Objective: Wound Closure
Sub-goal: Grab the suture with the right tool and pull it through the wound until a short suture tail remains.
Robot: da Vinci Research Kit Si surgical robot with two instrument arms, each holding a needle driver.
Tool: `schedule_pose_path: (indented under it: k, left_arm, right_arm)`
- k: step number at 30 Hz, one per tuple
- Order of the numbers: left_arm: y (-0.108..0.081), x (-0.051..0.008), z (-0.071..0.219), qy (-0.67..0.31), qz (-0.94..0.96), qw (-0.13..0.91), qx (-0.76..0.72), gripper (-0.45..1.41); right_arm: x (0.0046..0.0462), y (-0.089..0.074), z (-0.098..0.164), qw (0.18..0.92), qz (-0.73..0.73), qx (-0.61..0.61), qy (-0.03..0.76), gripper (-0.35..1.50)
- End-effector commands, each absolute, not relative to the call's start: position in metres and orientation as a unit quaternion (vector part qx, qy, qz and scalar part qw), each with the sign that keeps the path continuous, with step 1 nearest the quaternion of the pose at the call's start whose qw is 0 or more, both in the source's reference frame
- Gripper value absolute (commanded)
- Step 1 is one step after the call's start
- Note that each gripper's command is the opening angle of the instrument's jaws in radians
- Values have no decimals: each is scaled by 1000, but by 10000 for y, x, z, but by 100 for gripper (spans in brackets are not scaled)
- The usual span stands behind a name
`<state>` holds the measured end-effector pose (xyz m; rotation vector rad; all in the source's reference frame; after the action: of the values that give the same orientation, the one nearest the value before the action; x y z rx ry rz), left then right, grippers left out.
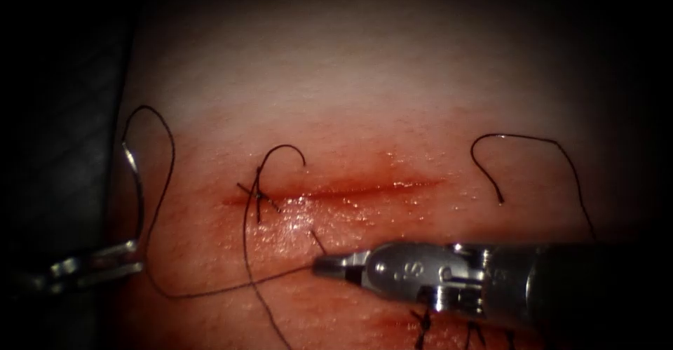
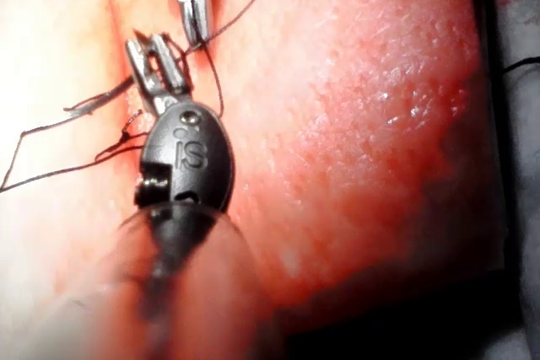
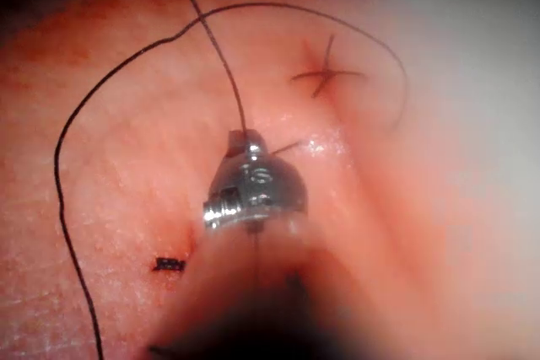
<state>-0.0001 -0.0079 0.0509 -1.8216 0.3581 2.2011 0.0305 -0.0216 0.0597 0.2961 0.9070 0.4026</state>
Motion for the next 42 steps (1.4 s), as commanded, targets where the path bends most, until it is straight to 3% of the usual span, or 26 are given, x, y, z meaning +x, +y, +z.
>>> schedule_pose_path:
  k: [1, 15, 16, 17, 19, 20, 24, 31, 42]
  left_arm:
    - [-80, -7, 515, 123, 757, 130, -629, -45]
    - [-81, -9, 515, 123, 755, 129, -631, -45]
    - [-81, -9, 515, 123, 755, 128, -631, -45]
    - [-81, -9, 515, 123, 755, 128, -631, -45]
    - [-81, -8, 515, 123, 755, 128, -631, -45]
    - [-81, -8, 515, 123, 755, 128, -631, -45]
    - [-80, -8, 518, 122, 755, 128, -631, -45]
    - [-77, -3, 520, 121, 755, 128, -632, -45]
    - [-75, -1, 523, 120, 755, 128, -632, -45]
  right_arm:
    - [315, -241, 581, 866, 189, 151, 437, -35]
    - [372, -337, 457, 834, 125, 196, 500, -35]
    - [373, -326, 460, 825, 121, 176, 523, 5]
    - [373, -326, 460, 825, 121, 176, 523, 5]
    - [370, -299, 475, 812, 117, 148, 552, 113]
    - [366, -287, 483, 806, 115, 137, 564, 121]
    - [352, -262, 501, 804, 120, 113, 571, 126]
    - [305, -197, 578, 814, 115, 97, 561, 111]
    - [313, -153, 652, 825, 100, 66, 553, 108]
